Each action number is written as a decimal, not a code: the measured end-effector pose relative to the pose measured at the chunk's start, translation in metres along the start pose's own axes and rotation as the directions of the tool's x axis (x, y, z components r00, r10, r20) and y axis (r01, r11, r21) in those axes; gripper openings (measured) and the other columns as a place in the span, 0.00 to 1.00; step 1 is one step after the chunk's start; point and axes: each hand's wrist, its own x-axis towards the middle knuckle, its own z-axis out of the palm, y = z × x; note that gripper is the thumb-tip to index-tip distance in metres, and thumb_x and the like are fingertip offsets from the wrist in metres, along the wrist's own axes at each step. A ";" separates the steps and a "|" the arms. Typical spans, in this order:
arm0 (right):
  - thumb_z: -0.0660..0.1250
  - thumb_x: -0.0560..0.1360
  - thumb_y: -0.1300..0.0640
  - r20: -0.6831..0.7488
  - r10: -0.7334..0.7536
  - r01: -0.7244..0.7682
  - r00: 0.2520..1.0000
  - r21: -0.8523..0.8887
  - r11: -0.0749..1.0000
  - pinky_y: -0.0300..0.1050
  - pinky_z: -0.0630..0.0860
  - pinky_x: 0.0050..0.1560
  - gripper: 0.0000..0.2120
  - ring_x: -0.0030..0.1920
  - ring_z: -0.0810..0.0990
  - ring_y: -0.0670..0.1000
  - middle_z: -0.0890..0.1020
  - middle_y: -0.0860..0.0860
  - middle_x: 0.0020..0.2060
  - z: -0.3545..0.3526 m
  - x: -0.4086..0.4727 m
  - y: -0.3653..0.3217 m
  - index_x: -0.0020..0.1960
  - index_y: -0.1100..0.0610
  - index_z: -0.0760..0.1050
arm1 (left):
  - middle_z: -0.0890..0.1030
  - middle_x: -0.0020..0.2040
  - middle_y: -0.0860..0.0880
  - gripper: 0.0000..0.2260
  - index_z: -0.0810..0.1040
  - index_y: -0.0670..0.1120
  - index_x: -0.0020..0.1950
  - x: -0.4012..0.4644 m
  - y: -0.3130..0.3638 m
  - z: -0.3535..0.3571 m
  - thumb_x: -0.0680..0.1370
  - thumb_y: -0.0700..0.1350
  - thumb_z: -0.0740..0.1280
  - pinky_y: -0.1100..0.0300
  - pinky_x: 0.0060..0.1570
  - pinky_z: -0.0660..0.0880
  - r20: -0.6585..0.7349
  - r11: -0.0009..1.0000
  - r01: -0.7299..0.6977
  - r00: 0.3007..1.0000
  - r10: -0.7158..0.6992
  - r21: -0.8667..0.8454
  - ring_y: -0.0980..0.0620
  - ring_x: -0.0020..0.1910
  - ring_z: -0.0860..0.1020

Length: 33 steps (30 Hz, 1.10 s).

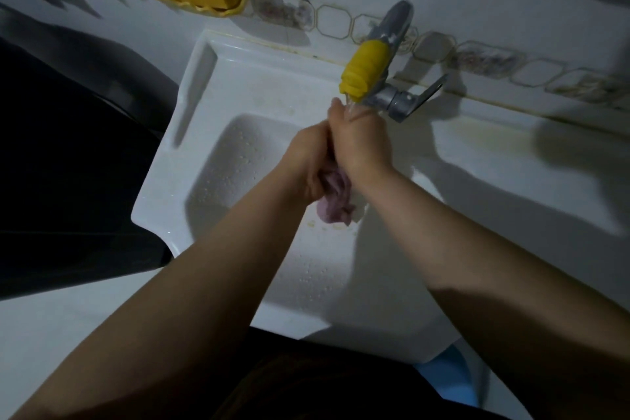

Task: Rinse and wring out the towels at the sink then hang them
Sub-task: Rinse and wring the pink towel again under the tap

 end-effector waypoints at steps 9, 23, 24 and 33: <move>0.58 0.77 0.37 0.328 0.115 -0.174 0.938 0.156 0.972 0.50 0.76 0.52 0.25 0.49 0.82 0.58 0.83 0.60 0.46 -0.019 0.025 0.014 0.44 0.59 0.78 | 0.81 0.49 0.36 0.15 0.77 0.34 0.52 0.007 -0.001 -0.058 0.80 0.48 0.64 0.49 0.56 0.75 0.142 0.963 -0.184 0.977 0.157 0.197 0.41 0.50 0.80; 0.67 0.72 0.40 0.524 0.058 -0.256 0.850 0.314 0.914 0.49 0.72 0.48 0.18 0.42 0.77 0.51 0.80 0.52 0.37 -0.028 0.013 0.065 0.40 0.55 0.80 | 0.78 0.36 0.46 0.14 0.76 0.45 0.39 0.036 0.008 -0.071 0.81 0.44 0.56 0.58 0.36 0.72 -0.451 0.979 -0.103 0.875 0.175 0.178 0.48 0.36 0.75; 0.66 0.73 0.40 0.480 0.057 -0.261 0.875 0.369 0.892 0.47 0.72 0.47 0.18 0.40 0.77 0.49 0.80 0.51 0.35 -0.025 0.009 0.056 0.37 0.53 0.80 | 0.76 0.30 0.47 0.17 0.74 0.45 0.31 0.034 0.006 -0.066 0.79 0.42 0.56 0.61 0.30 0.68 -0.446 0.998 -0.025 0.893 0.049 0.059 0.49 0.31 0.73; 0.60 0.79 0.53 -0.002 0.033 -0.032 0.999 0.157 0.987 0.49 0.72 0.47 0.17 0.46 0.80 0.59 0.81 0.63 0.40 0.007 0.006 -0.002 0.37 0.61 0.75 | 0.81 0.41 0.39 0.15 0.77 0.43 0.42 0.007 -0.011 0.007 0.78 0.52 0.58 0.43 0.49 0.79 -0.252 0.994 -0.030 0.966 0.055 0.102 0.41 0.44 0.80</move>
